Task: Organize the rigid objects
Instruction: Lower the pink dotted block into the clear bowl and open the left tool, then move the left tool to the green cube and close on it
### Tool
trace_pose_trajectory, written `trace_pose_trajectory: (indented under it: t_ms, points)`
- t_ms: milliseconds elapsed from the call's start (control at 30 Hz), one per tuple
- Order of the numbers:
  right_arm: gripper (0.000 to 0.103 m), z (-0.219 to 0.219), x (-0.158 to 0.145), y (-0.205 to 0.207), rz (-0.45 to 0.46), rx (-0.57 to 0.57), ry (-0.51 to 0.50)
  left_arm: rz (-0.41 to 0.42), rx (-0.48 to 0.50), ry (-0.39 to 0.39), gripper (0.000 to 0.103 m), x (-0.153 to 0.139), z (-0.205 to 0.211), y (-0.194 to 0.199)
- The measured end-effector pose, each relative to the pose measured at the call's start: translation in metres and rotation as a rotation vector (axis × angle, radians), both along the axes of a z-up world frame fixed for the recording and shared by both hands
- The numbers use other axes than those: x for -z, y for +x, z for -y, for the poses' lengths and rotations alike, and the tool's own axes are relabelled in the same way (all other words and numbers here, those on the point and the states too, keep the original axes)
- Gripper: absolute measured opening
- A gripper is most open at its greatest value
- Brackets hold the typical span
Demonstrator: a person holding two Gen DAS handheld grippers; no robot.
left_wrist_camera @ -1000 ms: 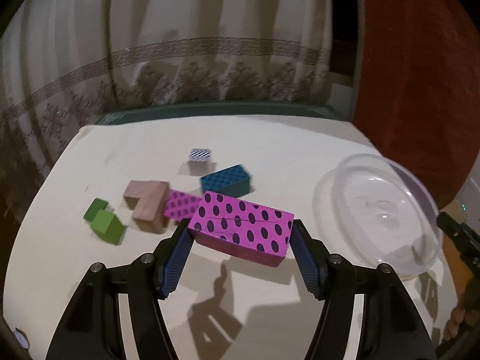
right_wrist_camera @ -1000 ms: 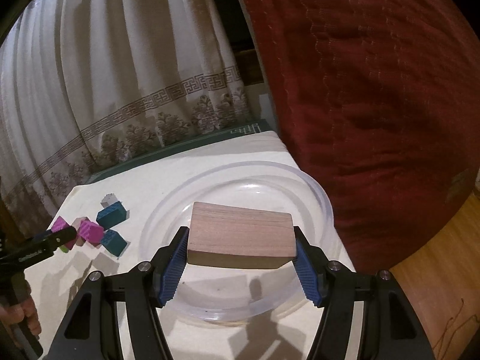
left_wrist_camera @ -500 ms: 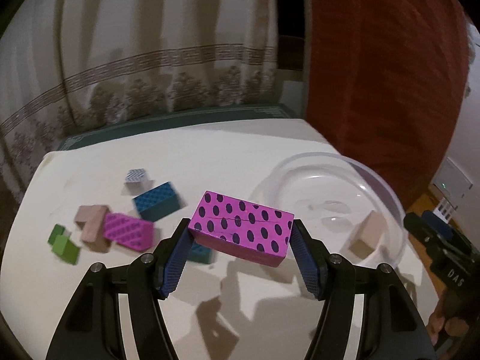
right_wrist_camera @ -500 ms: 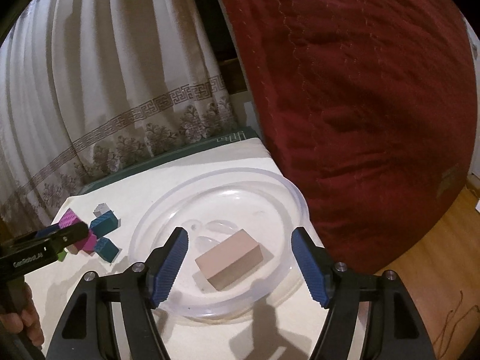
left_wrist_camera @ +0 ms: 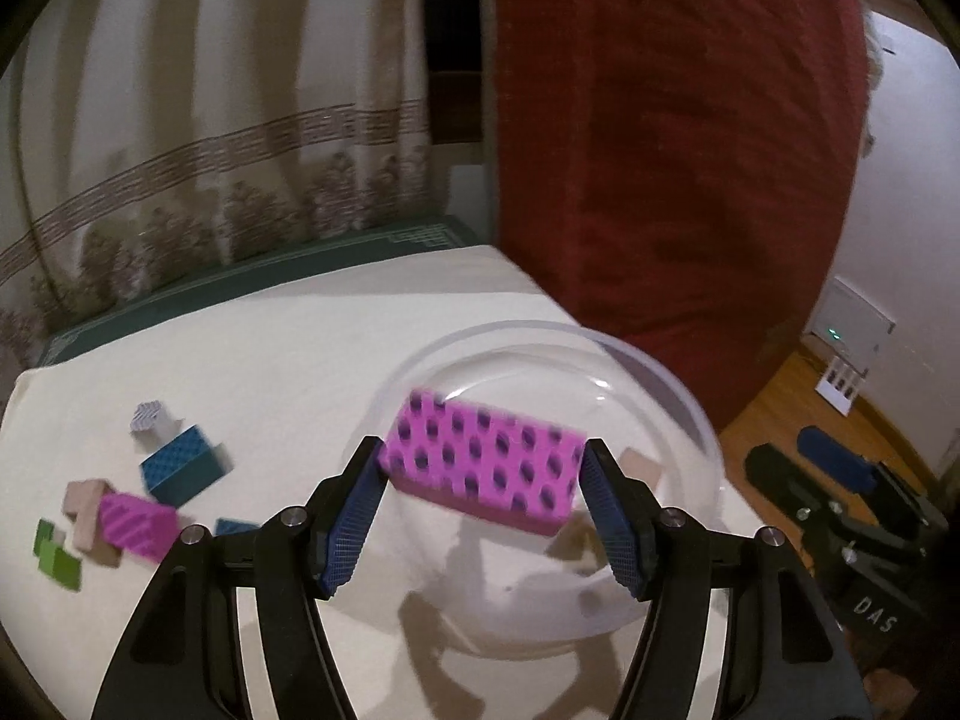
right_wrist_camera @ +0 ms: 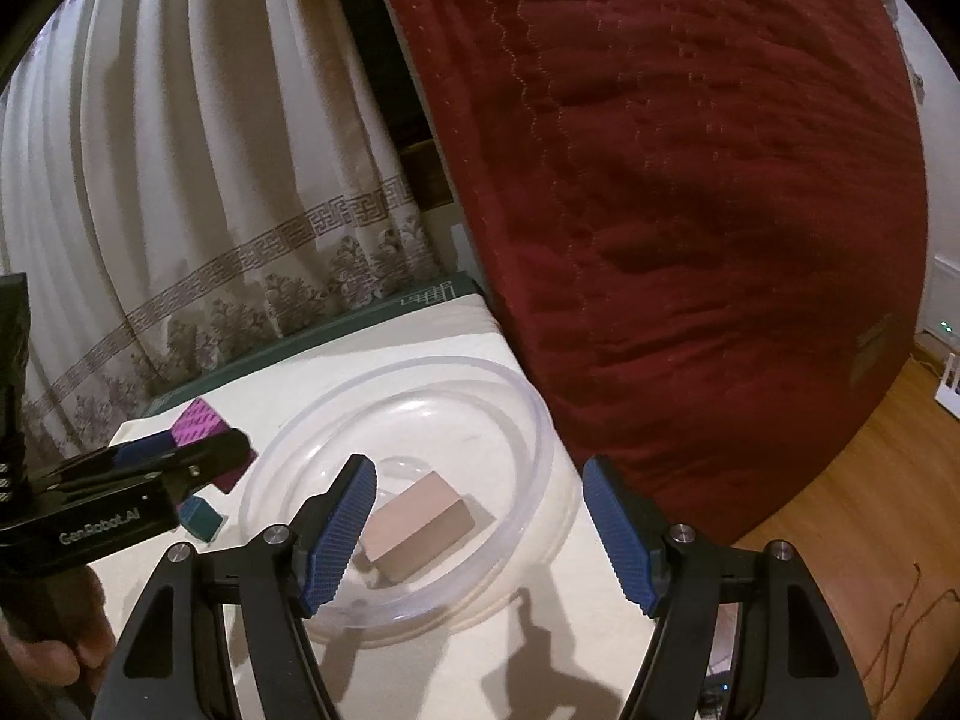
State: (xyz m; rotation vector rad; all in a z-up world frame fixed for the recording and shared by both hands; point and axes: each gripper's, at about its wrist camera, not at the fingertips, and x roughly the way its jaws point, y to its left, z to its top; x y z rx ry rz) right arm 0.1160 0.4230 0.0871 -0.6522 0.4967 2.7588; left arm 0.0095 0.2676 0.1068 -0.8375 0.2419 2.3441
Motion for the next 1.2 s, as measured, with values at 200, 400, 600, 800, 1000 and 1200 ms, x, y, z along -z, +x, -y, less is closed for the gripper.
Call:
trace_pose_trajectory:
  t_ms: [200,400,600,800,1000,1200]
  points:
    - [0.079,-0.002,0.001,0.0,0.008,0.011,-0.009,0.008,-0.031,-0.013,0.086,0.001,0.007,-0.001]
    - [0.08,0.005,0.001,0.0,0.009,0.0,-0.013,0.028,-0.087,0.0,0.087,0.0,0.027,-0.005]
    - [0.085,0.014,0.0,0.001,0.009,-0.018,-0.005,0.034,-0.126,0.021,0.092,-0.003,0.048,-0.004]
    - [0.088,0.026,-0.002,-0.002,0.013,-0.041,0.005,0.034,-0.168,0.034,0.094,-0.005,0.07,-0.006]
    - [0.089,0.04,-0.003,-0.004,0.013,-0.065,0.017,0.038,-0.213,0.052,0.094,-0.005,0.092,-0.008]
    - [0.091,0.051,-0.006,-0.005,0.011,-0.087,0.024,0.047,-0.259,0.06,0.094,-0.001,0.111,-0.013]
